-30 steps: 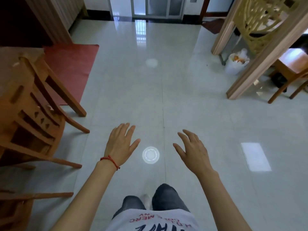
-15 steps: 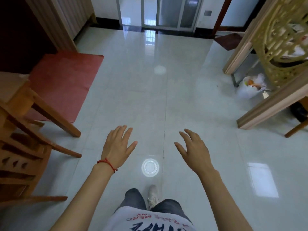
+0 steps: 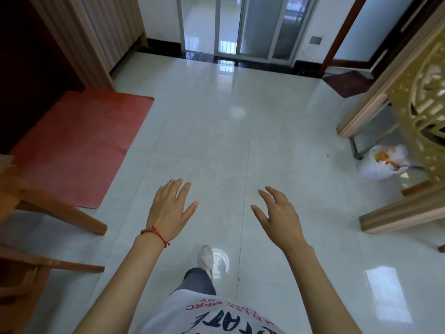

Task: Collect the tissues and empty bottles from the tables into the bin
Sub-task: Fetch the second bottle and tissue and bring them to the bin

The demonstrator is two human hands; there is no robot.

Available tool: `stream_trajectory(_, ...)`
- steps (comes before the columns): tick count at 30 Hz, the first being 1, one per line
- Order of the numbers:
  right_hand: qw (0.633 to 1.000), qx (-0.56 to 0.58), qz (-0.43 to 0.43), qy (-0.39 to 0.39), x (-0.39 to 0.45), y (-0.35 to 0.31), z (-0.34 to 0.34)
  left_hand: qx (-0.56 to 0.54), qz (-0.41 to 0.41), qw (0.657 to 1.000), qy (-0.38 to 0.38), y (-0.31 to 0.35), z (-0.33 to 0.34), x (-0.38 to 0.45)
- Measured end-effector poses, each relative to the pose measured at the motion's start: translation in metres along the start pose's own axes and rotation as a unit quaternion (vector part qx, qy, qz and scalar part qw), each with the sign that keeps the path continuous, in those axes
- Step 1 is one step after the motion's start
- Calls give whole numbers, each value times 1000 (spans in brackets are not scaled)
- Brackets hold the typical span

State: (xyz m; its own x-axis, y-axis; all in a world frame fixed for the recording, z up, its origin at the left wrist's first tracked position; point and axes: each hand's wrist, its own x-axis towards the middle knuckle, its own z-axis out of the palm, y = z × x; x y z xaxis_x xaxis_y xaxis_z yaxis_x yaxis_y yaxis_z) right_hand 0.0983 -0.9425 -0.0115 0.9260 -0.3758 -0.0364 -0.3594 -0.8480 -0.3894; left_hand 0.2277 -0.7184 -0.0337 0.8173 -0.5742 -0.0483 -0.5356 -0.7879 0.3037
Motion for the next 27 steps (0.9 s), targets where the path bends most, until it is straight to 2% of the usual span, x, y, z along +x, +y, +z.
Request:
stream_trajectory(8, 1000, 5, -22, -11, 152, -27, -6, -2, -28, 1000, 8, -44, -31, 132)
stream_trajectory(15, 998, 14, -63, -18, 253, -48, -1, -3, -72, 997, 12, -76, -46, 207)
stream_trajectory(22, 986, 9, -158, -54, 368, -83, 12, -7, -174, 984, 28, -118, -53, 262)
stream_trajectory(27, 961, 3, -260, -99, 448, -124, 24, -16, -276, 959, 66, -142, -67, 288)
